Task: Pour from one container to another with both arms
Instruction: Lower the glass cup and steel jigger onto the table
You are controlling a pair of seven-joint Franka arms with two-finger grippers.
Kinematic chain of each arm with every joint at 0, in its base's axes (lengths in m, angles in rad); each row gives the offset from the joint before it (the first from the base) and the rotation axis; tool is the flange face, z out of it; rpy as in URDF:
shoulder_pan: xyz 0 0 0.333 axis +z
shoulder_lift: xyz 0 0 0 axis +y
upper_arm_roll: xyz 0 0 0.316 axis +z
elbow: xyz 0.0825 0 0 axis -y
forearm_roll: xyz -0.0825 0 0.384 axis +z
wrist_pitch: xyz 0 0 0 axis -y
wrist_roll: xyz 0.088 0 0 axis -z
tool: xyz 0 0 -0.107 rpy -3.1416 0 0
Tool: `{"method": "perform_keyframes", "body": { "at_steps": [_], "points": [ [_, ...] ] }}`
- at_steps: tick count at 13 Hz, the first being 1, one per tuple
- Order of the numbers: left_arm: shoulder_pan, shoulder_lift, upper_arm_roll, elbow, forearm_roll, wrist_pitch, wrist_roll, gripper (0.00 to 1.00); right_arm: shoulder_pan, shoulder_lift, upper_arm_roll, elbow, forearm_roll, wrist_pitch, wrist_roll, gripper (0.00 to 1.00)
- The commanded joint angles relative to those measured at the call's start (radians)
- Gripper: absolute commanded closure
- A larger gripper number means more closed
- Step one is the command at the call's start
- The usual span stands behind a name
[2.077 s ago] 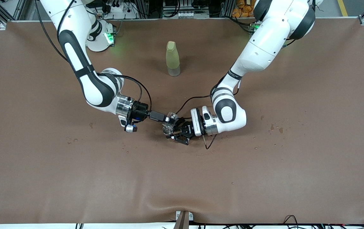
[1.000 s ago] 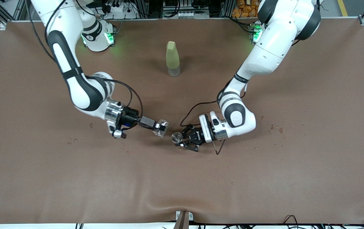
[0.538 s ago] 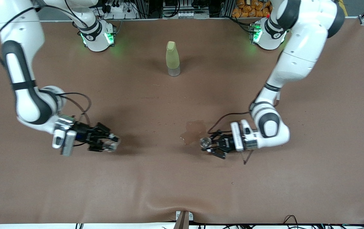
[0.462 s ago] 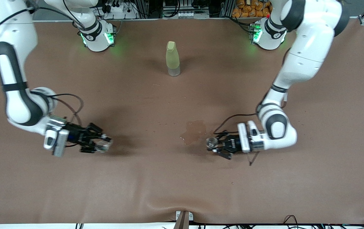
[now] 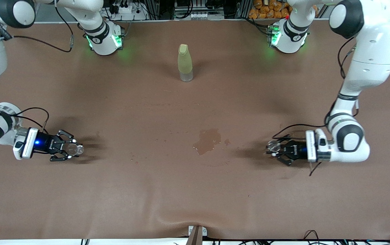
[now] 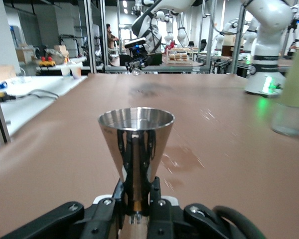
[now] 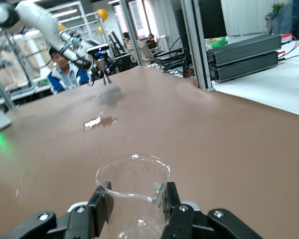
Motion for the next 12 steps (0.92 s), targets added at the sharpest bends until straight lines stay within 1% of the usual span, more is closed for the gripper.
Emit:
{"method": "perform_keyframes", "body": {
  "at_steps": [1, 2, 4, 6, 7, 9, 10, 11, 12],
  "points": [
    [0.11, -0.011, -0.01, -0.042, 0.097, -0.06, 0.011, 1.0, -0.076, 0.024, 0.026, 0.056, -0.125, -0.024, -0.116, 0.92],
    [0.142, -0.003, -0.01, -0.042, 0.128, -0.086, 0.013, 1.0, -0.096, 0.035, 0.026, 0.056, -0.162, -0.044, -0.143, 0.91],
    [0.193, 0.014, -0.01, -0.042, 0.179, -0.093, 0.059, 1.0, -0.119, 0.084, 0.024, 0.058, -0.177, -0.098, -0.22, 0.87],
    [0.207, 0.05, -0.004, -0.038, 0.182, -0.093, 0.116, 1.0, -0.137, 0.134, 0.026, 0.056, -0.176, -0.122, -0.248, 0.78],
    [0.21, 0.07, -0.004, -0.035, 0.182, -0.093, 0.119, 1.0, -0.144, 0.16, 0.026, 0.056, -0.173, -0.153, -0.249, 0.77],
    [0.209, 0.089, -0.004, -0.03, 0.181, -0.093, 0.119, 1.0, -0.159, 0.168, 0.026, 0.056, -0.176, -0.158, -0.248, 0.71],
    [0.204, 0.089, -0.004, -0.029, 0.181, -0.093, 0.119, 1.0, -0.167, 0.168, 0.026, 0.056, -0.176, -0.158, -0.246, 0.59],
    [0.203, 0.089, -0.004, -0.027, 0.181, -0.093, 0.119, 0.89, -0.174, 0.168, 0.026, 0.056, -0.177, -0.158, -0.243, 0.52],
    [0.202, 0.089, -0.006, -0.027, 0.181, -0.093, 0.12, 0.7, -0.18, 0.168, 0.026, 0.056, -0.177, -0.159, -0.237, 0.36]
  ]
}}
